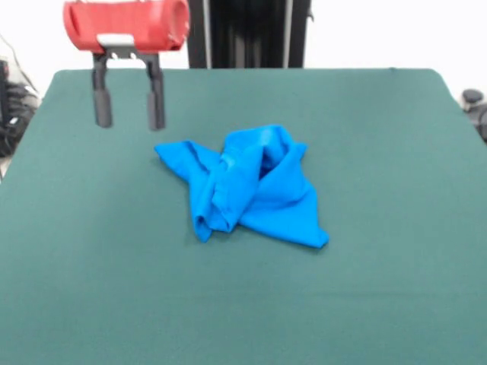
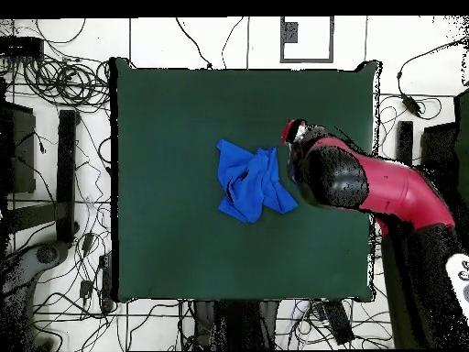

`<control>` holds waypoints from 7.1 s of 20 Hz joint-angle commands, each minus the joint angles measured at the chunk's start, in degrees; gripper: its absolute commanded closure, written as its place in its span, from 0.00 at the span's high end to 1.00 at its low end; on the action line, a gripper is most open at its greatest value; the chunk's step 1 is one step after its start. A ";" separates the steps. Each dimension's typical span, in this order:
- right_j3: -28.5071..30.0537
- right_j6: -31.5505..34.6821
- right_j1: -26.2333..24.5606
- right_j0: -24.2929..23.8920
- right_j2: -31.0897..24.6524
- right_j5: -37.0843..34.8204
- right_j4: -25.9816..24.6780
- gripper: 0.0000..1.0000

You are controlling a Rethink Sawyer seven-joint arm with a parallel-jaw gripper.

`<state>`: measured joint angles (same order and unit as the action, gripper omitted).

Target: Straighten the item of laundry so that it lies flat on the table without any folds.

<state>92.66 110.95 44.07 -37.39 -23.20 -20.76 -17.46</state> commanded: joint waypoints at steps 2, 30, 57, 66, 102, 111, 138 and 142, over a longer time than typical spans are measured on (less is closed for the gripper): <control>7.75 -4.92 -0.94 1.61 -7.72 -5.45 -1.01 1.00; 10.90 -4.30 -0.42 1.65 -9.58 0.76 -8.85 1.00; 5.44 -2.58 -8.68 3.73 -5.03 -2.49 -11.21 1.00; 4.71 -4.43 -10.28 2.38 -6.21 -3.21 -11.08 1.00; -5.96 -10.90 -20.38 -2.47 -11.60 -7.34 -15.91 1.00; -5.57 -10.55 -20.27 -2.92 -12.63 -7.96 -16.54 1.00; -1.37 -6.64 -16.70 -1.63 -12.33 -7.74 -16.66 1.00; -2.06 -6.21 -17.79 -1.20 -11.73 -6.76 -17.31 1.00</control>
<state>87.61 110.94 27.81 -41.72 -31.96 -25.48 -32.67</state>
